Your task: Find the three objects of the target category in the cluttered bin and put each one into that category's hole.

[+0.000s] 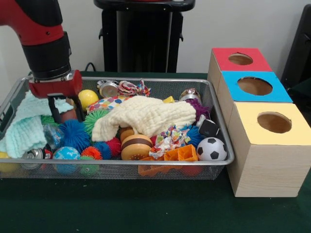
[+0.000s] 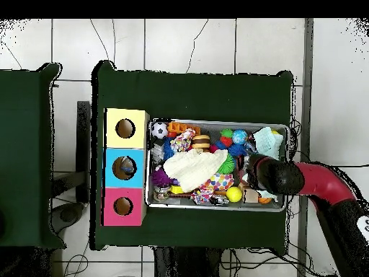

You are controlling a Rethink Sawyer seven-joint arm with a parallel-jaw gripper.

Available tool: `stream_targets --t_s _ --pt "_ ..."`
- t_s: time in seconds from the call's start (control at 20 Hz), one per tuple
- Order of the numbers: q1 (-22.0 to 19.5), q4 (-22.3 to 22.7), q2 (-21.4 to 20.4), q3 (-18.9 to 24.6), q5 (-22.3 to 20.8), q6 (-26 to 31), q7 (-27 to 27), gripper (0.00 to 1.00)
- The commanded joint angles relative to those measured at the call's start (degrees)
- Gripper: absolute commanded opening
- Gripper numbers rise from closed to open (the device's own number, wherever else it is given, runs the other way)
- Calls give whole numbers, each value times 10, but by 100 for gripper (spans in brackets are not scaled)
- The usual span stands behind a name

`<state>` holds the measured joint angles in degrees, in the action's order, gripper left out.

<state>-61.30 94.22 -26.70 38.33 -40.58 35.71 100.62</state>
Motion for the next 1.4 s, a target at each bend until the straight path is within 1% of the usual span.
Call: stream_targets --t_s 0.05,0.5,0.65,0.95,1.1,1.2,1.4 --pt "4 -52 46 -12 -37 -14 -85 100" --pt "-9 -47 65 -10 -48 -37 -84 100" --pt "-14 -52 76 -6 -51 -38 -90 100" --pt "-21 -50 79 -1 -52 -37 -94 100" --pt "-19 -56 74 -1 -52 -28 -101 100" --pt "-12 -54 59 -7 -56 -23 -95 100" --pt "-1 -24 26 -13 -49 -22 -63 100"
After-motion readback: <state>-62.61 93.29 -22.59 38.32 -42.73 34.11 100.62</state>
